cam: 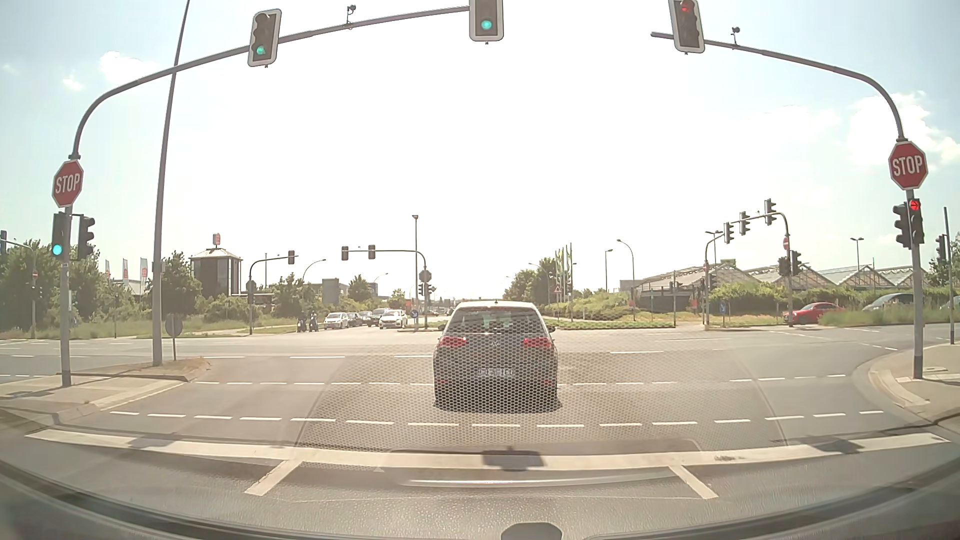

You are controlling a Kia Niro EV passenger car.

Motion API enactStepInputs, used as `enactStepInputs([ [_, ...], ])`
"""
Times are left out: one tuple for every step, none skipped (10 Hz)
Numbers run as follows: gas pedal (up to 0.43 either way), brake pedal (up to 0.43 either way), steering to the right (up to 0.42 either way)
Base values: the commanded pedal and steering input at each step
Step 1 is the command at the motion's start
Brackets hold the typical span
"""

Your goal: Follow the waypoints while adhering to traffic rules and regulations

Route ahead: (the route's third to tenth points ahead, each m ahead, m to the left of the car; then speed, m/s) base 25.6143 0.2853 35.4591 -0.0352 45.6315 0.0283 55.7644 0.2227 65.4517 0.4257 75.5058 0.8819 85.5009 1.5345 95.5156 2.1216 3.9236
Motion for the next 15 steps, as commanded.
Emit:
enactStepInputs([
  [0.26,0.0,0.006],
  [0.26,0.0,0.006],
  [0.26,0.0,0.006],
  [0.26,0.0,0.006],
  [0.24,0.0,0.006],
  [0.228,0.0,0.008],
  [0.228,0.0,0.011],
  [0.228,0.0,0.014],
  [0.228,0.0,0.016],
  [0.22,0.0,0.017],
  [0.209,0.0,0.017],
  [0.209,0.0,0.017],
  [0.209,0.0,0.016],
  [0.177,0.0,0.015],
  [0.169,0.0,0.013],
])
